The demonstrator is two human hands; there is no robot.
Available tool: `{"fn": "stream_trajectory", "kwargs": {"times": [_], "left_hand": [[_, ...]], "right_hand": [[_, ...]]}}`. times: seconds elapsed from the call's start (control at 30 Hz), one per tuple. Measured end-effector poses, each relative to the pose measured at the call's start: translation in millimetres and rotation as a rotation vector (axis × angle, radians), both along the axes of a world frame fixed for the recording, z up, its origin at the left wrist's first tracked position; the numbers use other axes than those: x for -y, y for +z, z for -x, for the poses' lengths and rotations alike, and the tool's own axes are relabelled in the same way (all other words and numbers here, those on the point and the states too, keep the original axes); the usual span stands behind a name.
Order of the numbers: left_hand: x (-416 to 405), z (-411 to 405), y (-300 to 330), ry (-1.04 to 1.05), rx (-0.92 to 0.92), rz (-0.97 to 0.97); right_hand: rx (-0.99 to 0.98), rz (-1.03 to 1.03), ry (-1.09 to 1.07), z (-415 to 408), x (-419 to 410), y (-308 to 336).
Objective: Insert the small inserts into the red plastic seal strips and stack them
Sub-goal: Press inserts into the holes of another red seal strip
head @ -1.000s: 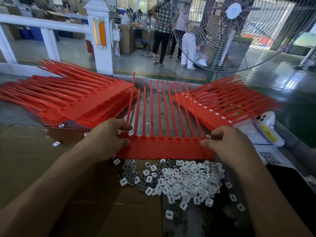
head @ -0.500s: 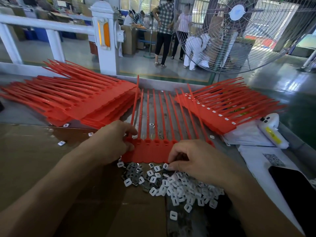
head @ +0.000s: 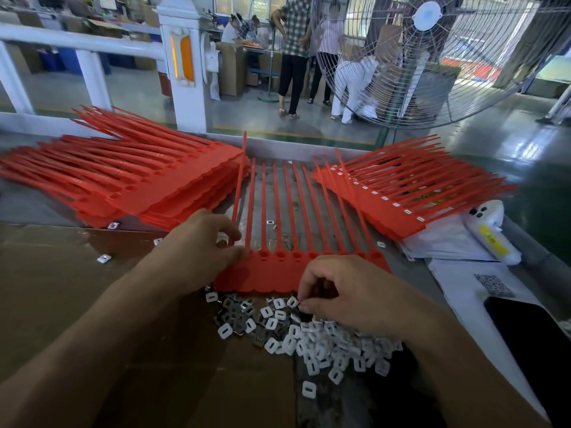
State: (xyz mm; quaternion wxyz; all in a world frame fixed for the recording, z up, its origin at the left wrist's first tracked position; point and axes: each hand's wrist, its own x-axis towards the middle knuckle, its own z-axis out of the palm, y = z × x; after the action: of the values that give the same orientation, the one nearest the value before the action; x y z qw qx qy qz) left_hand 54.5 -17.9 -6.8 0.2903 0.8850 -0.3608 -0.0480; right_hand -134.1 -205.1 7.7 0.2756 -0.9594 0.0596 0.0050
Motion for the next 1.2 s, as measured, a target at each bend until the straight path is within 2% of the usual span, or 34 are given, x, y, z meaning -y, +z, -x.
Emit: {"fn": "stream_trajectory", "kwargs": {"times": [0.23,0.43,0.53,0.7,0.93,1.2], "left_hand": [[7.4,9.9,-1.6,-0.026,0.054,0.214],[13.4,23.4,0.1,-0.177,0.088,0.301],[15.4,28.8,0.6,-0.238,0.076,0.351],[15.4,27.8,-0.6,-0.290,-0.035,0.401],[16.7,24.1,-2.5,-0.325,-0.240,0.556],[19.0,24.3,-5.6,-0.314,-0.361,0.630]], "right_hand": [[0.031,-0.114,-0.043,-0.8,1.7,-2.4],[0.220,-0.267,-0.124,-7.8,0.0,-6.6],[0.229,-0.298,-0.169,-15.4,0.4,-3.0],[0.118,-0.379,-0.111,-33.0,1.7,7.5],[0.364,-0.711,-0.207,-49.9,-4.4,-10.6],[0.444,-0.734,-0.205,-48.1,-11.6,-17.9]]}}
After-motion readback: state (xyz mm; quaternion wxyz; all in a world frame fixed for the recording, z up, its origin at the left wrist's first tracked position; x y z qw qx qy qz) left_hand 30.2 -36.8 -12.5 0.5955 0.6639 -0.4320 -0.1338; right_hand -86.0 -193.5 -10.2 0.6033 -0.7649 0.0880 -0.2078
